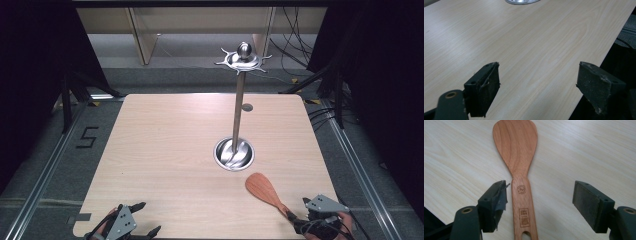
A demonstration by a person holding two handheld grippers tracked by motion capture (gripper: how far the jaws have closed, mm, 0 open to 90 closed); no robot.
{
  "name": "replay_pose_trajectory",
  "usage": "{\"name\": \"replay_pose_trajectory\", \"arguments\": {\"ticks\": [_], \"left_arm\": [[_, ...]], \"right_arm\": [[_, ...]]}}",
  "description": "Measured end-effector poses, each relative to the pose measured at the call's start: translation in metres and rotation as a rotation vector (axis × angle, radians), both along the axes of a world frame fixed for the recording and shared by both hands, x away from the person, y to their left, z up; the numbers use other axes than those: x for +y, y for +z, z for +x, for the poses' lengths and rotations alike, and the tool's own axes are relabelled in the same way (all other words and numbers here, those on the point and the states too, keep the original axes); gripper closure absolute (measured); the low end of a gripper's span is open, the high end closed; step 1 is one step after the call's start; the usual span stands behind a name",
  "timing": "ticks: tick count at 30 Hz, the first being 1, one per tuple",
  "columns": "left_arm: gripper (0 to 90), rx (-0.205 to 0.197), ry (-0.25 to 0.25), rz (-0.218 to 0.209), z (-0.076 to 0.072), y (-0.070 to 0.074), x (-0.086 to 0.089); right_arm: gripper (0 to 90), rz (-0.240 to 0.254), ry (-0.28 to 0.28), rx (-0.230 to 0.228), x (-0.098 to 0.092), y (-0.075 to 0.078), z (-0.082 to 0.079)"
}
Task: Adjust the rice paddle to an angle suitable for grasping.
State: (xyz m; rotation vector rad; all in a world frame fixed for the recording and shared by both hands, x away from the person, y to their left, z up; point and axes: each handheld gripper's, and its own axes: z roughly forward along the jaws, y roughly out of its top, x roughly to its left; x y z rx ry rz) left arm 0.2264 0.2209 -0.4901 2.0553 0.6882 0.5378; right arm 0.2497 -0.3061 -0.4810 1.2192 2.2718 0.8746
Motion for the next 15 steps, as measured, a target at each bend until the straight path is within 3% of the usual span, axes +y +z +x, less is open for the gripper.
{"name": "replay_pose_trajectory", "arguments": {"ticks": [3, 8, 9, 13, 15], "left_arm": [[17.7, 0.009, -0.011, 0.024, 0.0013, 0.0017, 0.0015], [17.7, -0.002, -0.003, 0.012, 0.0014, 0.0006, 0.0009], [17.7, -0.003, -0.002, 0.021, 0.0015, 0.0012, 0.0017], [17.7, 0.01, -0.004, 0.019, 0.0012, 0.0016, 0.002], [17.7, 0.008, -0.004, 0.018, 0.0016, 0.0016, 0.0019]], "right_arm": [[32.2, 0.002, -0.004, 0.004, 0.0005, -0.0001, -0.0003], [40.6, -0.014, 0.033, 0.002, 0.0005, 0.0006, -0.0003], [46.3, -0.032, 0.064, -0.013, 0.0012, 0.0004, 0.0], [56.5, -0.046, 0.094, 0.014, 0.005, 0.0011, -0.0019], [66.9, -0.06, 0.112, 0.013, 0.0084, 0.002, -0.0026]]}}
